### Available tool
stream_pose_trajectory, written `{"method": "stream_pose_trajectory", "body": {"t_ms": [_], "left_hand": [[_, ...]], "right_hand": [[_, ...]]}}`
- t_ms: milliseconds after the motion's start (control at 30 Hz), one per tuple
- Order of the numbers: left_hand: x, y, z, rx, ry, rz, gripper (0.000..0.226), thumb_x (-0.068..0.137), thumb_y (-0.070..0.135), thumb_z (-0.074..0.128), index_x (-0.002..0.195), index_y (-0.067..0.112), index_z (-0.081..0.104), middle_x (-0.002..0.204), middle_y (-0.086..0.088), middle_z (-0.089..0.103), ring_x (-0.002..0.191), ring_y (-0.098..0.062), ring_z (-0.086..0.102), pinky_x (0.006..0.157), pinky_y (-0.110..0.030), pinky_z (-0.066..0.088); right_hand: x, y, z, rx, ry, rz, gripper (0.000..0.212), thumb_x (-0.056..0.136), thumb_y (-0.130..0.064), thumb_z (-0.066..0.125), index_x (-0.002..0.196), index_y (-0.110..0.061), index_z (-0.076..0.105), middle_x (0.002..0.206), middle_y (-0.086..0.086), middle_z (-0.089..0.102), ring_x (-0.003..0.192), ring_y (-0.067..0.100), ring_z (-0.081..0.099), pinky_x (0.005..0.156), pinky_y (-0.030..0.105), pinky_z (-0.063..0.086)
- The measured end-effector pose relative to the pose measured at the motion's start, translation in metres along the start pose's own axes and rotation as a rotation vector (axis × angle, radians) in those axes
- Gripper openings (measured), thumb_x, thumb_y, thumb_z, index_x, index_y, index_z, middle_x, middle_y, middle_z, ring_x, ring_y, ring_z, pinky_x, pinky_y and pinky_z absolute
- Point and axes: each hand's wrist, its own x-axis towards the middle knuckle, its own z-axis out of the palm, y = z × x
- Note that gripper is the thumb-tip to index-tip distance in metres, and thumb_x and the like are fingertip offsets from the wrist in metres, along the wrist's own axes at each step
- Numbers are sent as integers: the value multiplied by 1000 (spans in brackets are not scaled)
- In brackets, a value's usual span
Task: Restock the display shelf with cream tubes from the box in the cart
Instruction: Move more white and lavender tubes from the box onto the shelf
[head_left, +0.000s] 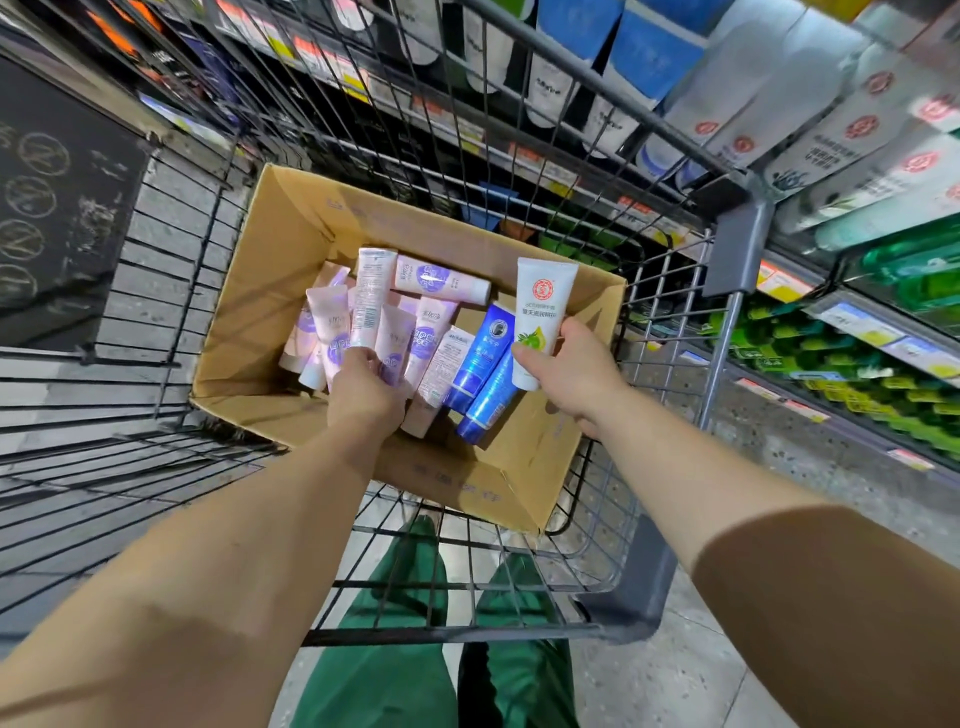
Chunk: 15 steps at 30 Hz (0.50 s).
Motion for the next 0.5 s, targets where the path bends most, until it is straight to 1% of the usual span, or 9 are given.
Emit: {"method": "stream_pose_trajectory", "body": {"t_ms": [67,167,233,300,400,467,500], "left_hand": [[1,-5,2,17,22,-8,46,84,26,69,121,12,46,119,-13,61,109,-35,57,80,-36,43],[3,-13,0,83,22,-43,44,86,23,65,122,8,43,120,-18,59,110,-39,56,86,-41,45],[6,-15,-2,111,-16,-43,47,83,24,68,122,8,47,119,-17,61,110,-38,57,88,-41,46],[5,-11,-8,101,-79,-64,46,80,24,73,119,8,55,116,-15,64,109,-35,59,88,-38,46],[-6,-2,-24,-23,-165,-59,38,78,26,78,108,8,64,102,-10,65,100,-29,61,81,-34,48],[-17,7,-38,-191,-227,-37,35,77,17,79,108,9,65,99,-7,66,92,-24,62,71,-31,51],[-24,14,-47,-257,-269,-22,31,78,12,78,107,9,66,99,-6,68,89,-23,63,67,-32,54]], "right_hand": [[-1,1,1,-14,-6,-1,31,92,-27,63,119,-18,50,115,1,63,77,1,58,48,19,40],[-2,2,2,-22,-9,-3,33,92,-28,64,120,-18,50,116,1,64,79,2,59,49,20,42],[-4,2,2,-25,-4,-7,33,91,-28,64,119,-17,50,116,1,64,80,3,60,48,20,41],[-9,1,1,-4,2,-4,32,91,-26,64,119,-16,51,116,2,64,84,9,62,48,19,40],[-22,-4,-2,25,19,2,33,91,-23,65,121,-14,51,118,5,64,92,16,62,49,21,40],[-36,-12,-7,30,31,-2,34,91,-23,65,121,-13,51,119,7,63,91,18,61,49,22,39],[-43,-18,-10,32,40,-7,35,91,-23,65,121,-12,51,120,7,63,89,19,60,47,21,39]]}}
